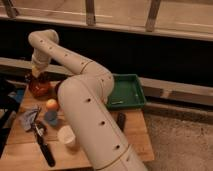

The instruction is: Place grapes in red bowl

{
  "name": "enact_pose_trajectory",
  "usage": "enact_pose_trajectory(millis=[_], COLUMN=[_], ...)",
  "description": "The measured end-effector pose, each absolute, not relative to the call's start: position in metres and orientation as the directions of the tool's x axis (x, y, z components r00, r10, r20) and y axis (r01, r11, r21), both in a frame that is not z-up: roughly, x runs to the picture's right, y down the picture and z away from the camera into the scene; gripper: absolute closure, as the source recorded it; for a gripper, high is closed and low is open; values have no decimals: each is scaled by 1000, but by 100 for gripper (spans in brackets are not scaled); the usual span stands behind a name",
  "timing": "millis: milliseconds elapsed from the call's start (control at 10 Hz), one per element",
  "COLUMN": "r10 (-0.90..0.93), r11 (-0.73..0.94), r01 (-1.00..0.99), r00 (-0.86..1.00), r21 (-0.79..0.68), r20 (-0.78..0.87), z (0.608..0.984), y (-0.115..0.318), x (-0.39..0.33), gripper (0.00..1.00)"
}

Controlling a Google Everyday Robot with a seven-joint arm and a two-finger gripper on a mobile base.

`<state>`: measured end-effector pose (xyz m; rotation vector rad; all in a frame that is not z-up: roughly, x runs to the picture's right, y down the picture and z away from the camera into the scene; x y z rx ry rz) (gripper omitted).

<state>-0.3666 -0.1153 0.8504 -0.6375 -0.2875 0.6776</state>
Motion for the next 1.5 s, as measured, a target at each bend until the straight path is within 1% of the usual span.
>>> enact_pose_trajectory(millis=[200,400,500,600,700,800,900,1100,1200,1300,1400,1500], r10=[667,674,675,675,674,674,675,673,674,676,678,680], r11=[617,618,617,618,618,618,618,620,619,617,616,614], r01=[-514,-518,-520,-520,-518,-517,-514,-491,-484,-476,-470,-462], r00=[743,736,736,736,737,737,735,734,732,728,725,722], r21=[-596,-591,-590,-590,-591,-592,-595,-612,-619,-627,-633,-640], r20=[49,59,58,59,59,60,65,93,102,112,121,131], z=[858,861,862,862,862,861,860,860,860,860,860,860], y=[-116,-115,-116,-116,-115,-115,-115,-116,-117,-117,-117,-117], x=[-364,-364,-362,-362,-364,-364,-364,-364,-364,-366,-368,-371], gripper=[100,99,93,82,72,65,55,52,45,33,24,20])
